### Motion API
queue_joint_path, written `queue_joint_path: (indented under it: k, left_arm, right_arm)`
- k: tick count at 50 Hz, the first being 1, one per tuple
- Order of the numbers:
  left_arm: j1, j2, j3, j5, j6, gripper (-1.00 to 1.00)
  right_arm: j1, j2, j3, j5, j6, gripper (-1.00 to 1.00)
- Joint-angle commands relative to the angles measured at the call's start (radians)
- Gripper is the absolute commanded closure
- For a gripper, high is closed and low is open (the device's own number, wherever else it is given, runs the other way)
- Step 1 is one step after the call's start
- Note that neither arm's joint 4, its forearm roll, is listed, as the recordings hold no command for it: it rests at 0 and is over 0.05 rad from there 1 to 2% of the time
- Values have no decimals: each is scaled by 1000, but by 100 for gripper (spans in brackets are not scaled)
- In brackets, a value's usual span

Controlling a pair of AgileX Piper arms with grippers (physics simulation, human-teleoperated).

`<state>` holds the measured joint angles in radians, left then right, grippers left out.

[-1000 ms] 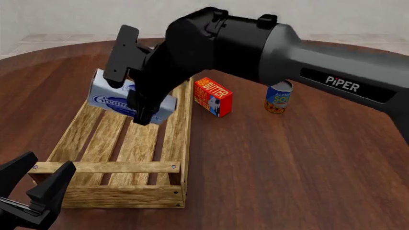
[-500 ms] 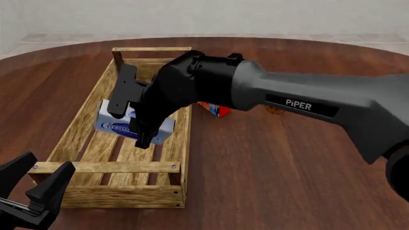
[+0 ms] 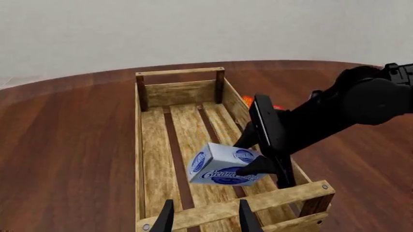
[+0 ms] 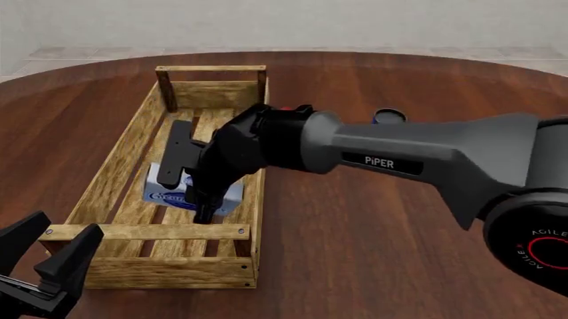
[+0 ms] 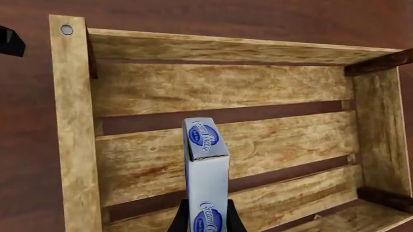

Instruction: Pick up the cream cheese and put it in the tray.

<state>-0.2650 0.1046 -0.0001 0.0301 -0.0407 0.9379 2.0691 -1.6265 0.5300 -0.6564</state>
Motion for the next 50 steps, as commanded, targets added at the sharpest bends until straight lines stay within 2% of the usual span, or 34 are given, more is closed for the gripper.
queue_joint_path:
  k: [1, 19, 20, 22, 25, 36, 37, 50]
  left_arm:
    - [0, 1, 0, 0, -2, -100]
    - [-5, 8, 0, -6, -5, -100]
    - [-5, -46, 0, 53, -5, -100]
    - [-7, 6, 0, -1, -1, -100]
    - [-7, 32, -51, 27, -5, -100]
    - [-9, 76, -6, -55, -13, -100]
    - [-10, 78, -5, -58, -12, -100]
    - [-12, 69, 0, -53, -8, -100]
  right_arm:
    - [-2, 31, -12, -16, 16, 100]
    - [-7, 66, -37, -12, 23, 100]
    - [-7, 70, -41, -12, 24, 100]
    - [-4, 73, -35, -18, 23, 100]
    - [2, 70, -36, -12, 30, 100]
    - [-22, 90, -40, -23, -2, 100]
    - [-28, 90, -42, -26, -10, -100]
    - [-40, 87, -29, -34, -31, -100]
